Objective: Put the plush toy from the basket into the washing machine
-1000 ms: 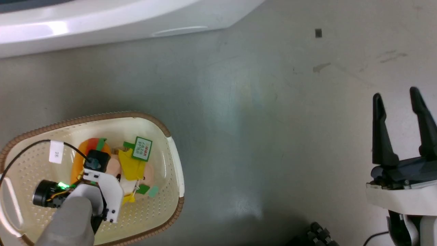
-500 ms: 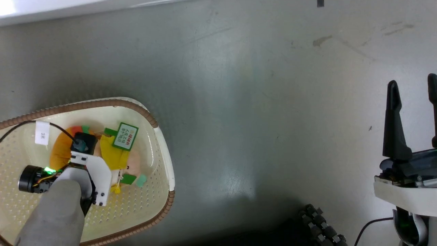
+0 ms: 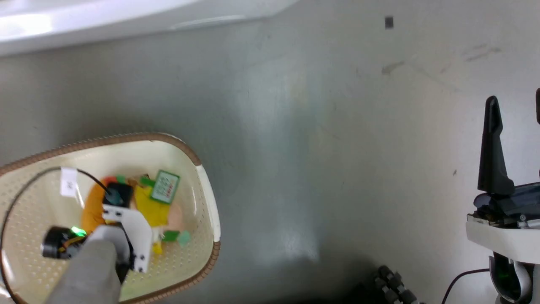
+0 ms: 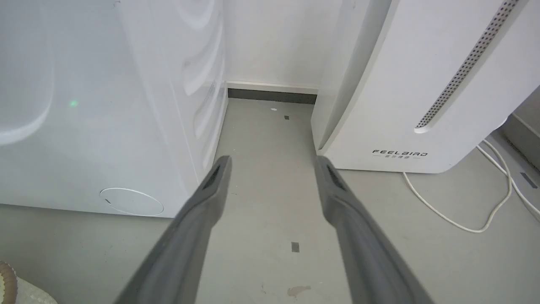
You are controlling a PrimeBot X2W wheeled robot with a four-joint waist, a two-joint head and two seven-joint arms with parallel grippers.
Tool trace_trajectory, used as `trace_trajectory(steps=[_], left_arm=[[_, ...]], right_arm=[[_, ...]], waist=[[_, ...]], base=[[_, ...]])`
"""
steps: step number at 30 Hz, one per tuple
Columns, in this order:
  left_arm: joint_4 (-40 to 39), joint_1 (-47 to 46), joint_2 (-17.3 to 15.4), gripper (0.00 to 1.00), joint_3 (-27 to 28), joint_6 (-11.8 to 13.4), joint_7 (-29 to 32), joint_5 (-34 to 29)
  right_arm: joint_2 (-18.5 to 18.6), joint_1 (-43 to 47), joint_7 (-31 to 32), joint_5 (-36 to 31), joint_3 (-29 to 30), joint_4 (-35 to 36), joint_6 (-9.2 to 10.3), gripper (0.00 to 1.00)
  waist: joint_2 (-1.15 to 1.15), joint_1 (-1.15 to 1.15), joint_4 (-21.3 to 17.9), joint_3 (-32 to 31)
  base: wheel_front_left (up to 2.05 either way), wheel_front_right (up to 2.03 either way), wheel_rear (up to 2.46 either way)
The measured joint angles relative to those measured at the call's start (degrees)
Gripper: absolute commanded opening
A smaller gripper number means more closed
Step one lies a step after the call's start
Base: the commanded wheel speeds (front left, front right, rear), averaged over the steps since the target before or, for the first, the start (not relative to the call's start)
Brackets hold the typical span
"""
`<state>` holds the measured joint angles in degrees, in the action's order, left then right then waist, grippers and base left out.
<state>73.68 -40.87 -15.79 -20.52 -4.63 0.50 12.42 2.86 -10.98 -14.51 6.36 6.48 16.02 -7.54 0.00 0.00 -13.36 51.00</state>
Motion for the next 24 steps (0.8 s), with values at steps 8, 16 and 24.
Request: trace_trajectory(steps=[8,16,24], left_arm=[[0.24,4.74,3.81,0.00,0.63,-0.27,-4.55,2.41],[0.31,10.68,5.23,0.00,1.19,-0.65,-11.09,4.52],[-3.60,14.37,5.50,0.00,0.77,-1.37,-14.82,4.86]], right_arm=[[0.00,1.08,-0.01,-2.56,0.02,-1.82,0.00,1.00],[0.00,4.48,-0.25,-2.94,0.62,-4.34,0.00,1.00],[0.00,7.92,-0.25,-3.35,1.25,-5.87,0.00,1.00]], waist=[[0.00,0.00,1.37,-8.43],[0.00,-0.01,3.23,-19.54],[0.00,-0.01,5.90,-29.68]], base=[[0.00,0.00,0.00],[0.00,0.00,0.00],[0.00,0.00,0.00]])
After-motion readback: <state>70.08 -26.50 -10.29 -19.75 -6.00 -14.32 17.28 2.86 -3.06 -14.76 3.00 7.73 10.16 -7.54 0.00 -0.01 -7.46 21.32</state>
